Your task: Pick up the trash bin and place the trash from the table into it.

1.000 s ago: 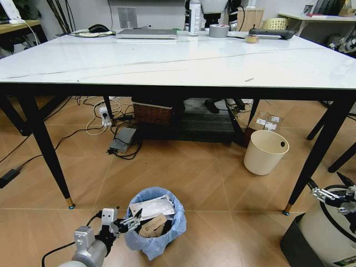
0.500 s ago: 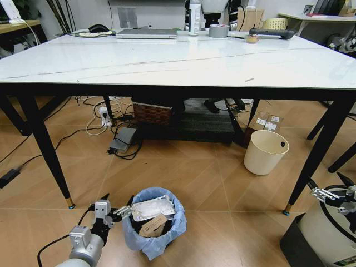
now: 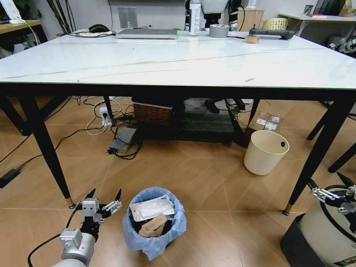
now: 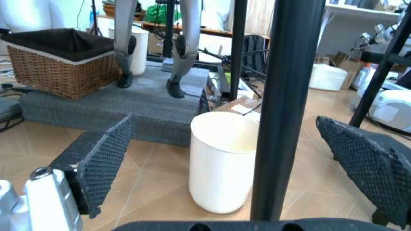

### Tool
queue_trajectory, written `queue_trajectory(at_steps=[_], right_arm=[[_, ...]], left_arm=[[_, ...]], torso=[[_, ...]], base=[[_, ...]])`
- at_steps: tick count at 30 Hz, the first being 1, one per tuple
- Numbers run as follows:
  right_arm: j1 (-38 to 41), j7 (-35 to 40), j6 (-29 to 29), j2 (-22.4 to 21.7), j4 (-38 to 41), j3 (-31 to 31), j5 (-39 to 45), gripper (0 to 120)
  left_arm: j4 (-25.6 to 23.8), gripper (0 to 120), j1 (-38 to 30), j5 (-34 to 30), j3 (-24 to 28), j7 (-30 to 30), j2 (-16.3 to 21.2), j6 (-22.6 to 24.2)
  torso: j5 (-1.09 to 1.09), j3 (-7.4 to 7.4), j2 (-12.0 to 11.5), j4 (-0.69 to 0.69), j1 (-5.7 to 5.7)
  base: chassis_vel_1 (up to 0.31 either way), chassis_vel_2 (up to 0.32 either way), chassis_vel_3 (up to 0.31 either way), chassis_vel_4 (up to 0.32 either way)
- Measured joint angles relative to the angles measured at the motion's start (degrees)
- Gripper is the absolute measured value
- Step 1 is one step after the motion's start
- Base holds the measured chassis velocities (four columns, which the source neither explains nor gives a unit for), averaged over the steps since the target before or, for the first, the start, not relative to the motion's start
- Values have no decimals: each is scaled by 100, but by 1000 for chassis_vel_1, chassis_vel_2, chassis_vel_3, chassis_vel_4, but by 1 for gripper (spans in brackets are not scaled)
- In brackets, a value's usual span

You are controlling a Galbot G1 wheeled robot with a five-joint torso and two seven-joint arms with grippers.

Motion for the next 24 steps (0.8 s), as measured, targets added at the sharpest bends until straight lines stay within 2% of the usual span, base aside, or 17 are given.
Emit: queue_trajectory(at_steps=[24], right_arm=[[0, 0, 0, 0, 0, 0, 0, 100]], left_arm=[[-7, 100, -2, -20, 6, 1, 7, 35]], torso=[[0, 0, 0, 0, 0]], base=[[0, 0, 0, 0]])
